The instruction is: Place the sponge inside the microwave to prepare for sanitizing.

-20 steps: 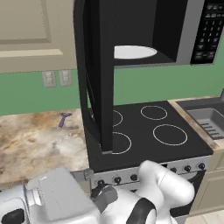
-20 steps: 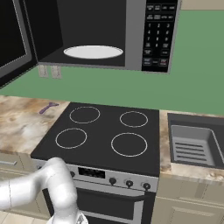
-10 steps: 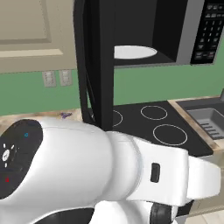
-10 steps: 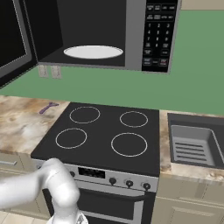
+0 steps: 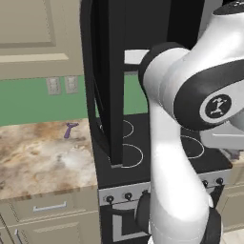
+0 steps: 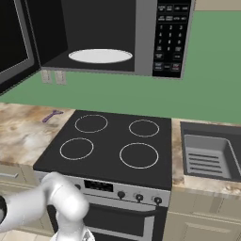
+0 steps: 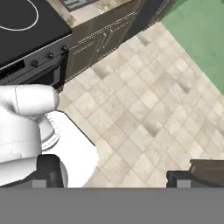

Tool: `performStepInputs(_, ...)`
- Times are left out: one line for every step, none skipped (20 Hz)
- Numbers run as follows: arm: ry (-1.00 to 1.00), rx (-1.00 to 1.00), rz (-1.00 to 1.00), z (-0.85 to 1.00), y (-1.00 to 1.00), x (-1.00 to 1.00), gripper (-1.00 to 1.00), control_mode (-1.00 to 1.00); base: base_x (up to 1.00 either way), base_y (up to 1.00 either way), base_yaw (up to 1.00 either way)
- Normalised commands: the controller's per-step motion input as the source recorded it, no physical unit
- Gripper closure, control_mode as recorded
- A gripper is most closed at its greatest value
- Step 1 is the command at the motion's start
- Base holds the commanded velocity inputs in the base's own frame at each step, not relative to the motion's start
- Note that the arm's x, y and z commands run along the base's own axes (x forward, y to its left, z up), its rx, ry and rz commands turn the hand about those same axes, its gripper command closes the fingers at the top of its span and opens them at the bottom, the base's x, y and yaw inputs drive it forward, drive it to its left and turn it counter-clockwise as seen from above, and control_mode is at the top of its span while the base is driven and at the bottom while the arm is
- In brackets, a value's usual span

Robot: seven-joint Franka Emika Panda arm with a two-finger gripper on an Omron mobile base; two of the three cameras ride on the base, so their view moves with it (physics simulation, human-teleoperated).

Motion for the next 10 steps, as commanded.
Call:
performStepInputs(0.52, 0.91, 0.0, 0.09, -0.95, -0.12, -1.0, -1.0, 0.0, 0.0, 0.0)
performStepInputs(0.55, 0.89, 0.0, 0.06, -0.94, -0.01, -1.0, -1.0, 0.0, 0.0, 0.0)
performStepInputs(0.61, 0.85, 0.0, 0.01, -0.91, 0.0, -1.0, -1.0, 0.0, 0.0, 0.0)
performStepInputs(0.73, 0.75, 0.0, 0.0, -0.81, 0.06, -1.0, -1.0, 0.0, 0.0, 0.0)
performStepInputs(0.84, 0.63, 0.0, 0.0, -0.74, 0.32, -1.0, -1.0, 0.0, 0.0, 0.0)
performStepInputs(0.89, 0.54, 0.0, 0.0, -0.7, 0.46, -1.0, -1.0, 0.0, 0.0, 0.0)
performStepInputs(0.92, 0.47, 0.0, 0.0, -0.7, 0.54, -1.0, -1.0, 0.0, 0.0, 0.0)
performStepInputs(0.88, 0.38, 0.0, -0.01, -0.73, 0.58, -1.0, -1.0, 0.0, 0.0, 0.0)
performStepInputs(0.75, 0.29, 0.0, 0.0, -0.64, 0.65, -1.0, -1.0, 0.0, 0.0, 0.0)
performStepInputs(0.67, 0.28, 0.0, -0.04, -0.59, 0.61, -1.0, -1.0, 0.0, 0.0, 0.0)
